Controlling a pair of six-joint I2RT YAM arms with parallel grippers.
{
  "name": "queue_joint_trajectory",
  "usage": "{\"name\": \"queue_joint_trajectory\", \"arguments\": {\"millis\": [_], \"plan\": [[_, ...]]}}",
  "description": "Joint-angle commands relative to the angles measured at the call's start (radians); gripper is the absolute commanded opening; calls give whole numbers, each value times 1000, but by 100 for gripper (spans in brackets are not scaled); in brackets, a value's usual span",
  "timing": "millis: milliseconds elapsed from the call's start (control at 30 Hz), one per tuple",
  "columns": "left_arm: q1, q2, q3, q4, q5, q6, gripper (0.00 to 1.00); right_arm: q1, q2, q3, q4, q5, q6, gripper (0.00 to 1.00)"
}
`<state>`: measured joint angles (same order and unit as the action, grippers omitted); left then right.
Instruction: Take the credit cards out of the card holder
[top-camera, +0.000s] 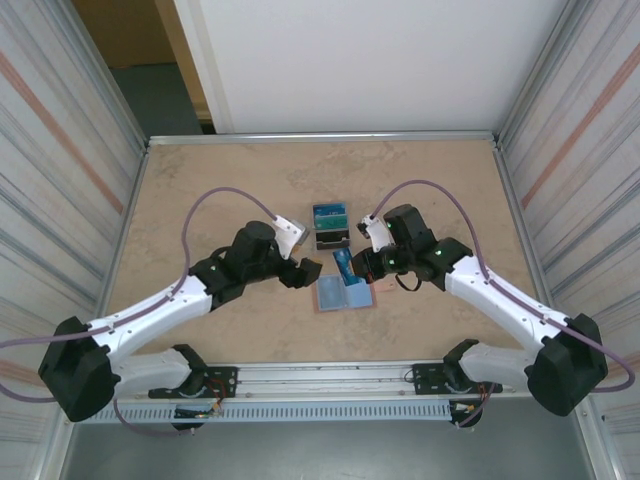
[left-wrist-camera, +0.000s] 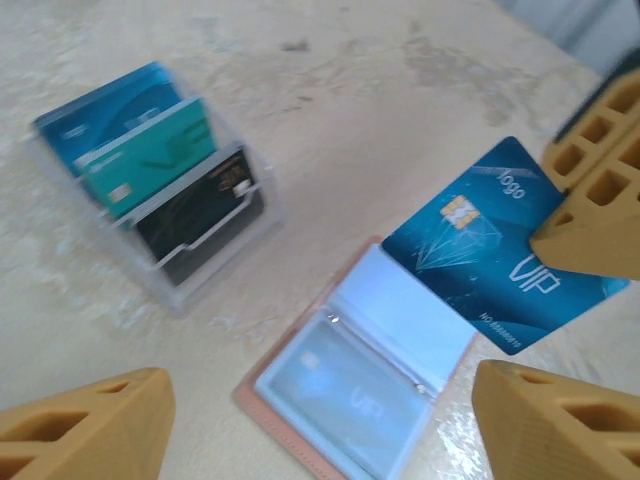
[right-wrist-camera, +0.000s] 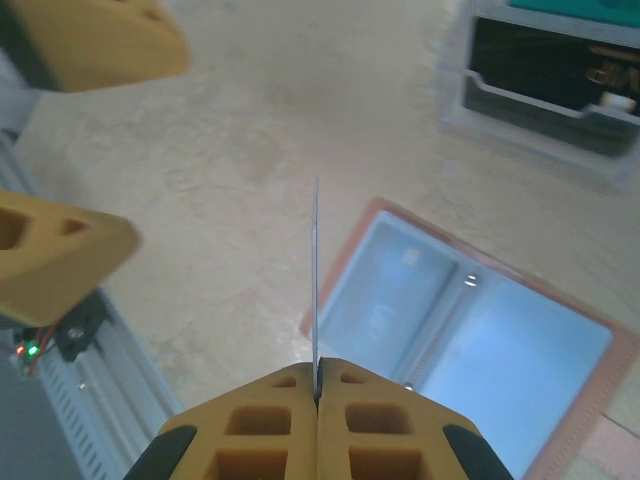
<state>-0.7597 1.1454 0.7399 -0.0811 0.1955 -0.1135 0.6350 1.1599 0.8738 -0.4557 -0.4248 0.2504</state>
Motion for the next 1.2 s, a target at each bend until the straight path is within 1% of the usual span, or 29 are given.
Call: {"name": "queue_joint_trajectory", "arguments": {"millis": [0,133,233,267,333,367,400,433,567,667,700,733,800,833,933,1000,1033,1100,1167], "plan": [[12,3,13,52,225,154,76,25,-23,53,-67,-88,-140,0],[13,41,63,14,353,257,70,48,-20,88,-111,-106,-206,0],[13,77,95,-25,436,313,60,57,-16,109,-129,-123,-228,0],[13,91,105,-37,456,326,59,60,-15,116,-133,-130,-234,0],[11,117,119,-45,486,336,48,64,-9,124,-142,-143,-244,0],[11,129,123,-45,501,340,44,67,-5,129,-145,-147,-249,0],[11,139,127,-45,512,342,42,70,0,132,-149,-150,-252,0],[11,149,130,-45,520,343,36,74,5,136,-152,-152,-255,0],[-1,170,137,-36,530,357,0,79,21,144,-149,-149,-260,0],[-4,162,127,-16,530,354,0,78,15,136,-129,-117,-245,0],[-4,157,122,-7,529,348,0,76,10,131,-120,-106,-239,1],[-4,149,111,8,525,337,0,73,3,128,-107,-97,-227,6],[-4,126,89,39,512,316,0,64,-16,118,-82,-96,-206,11],[-4,111,75,57,501,304,0,60,-30,112,-67,-92,-189,17],[-4,62,33,105,470,261,0,38,-74,87,-14,-88,-134,40],[-3,32,4,139,450,227,0,21,-106,64,31,-88,-92,50],[-3,14,-12,154,435,206,0,9,-124,51,54,-90,-69,53],[0,-23,-44,192,401,158,0,-9,-162,25,97,-73,-31,55],[5,-72,-89,252,352,88,0,-28,-232,-26,165,-8,24,58]]}}
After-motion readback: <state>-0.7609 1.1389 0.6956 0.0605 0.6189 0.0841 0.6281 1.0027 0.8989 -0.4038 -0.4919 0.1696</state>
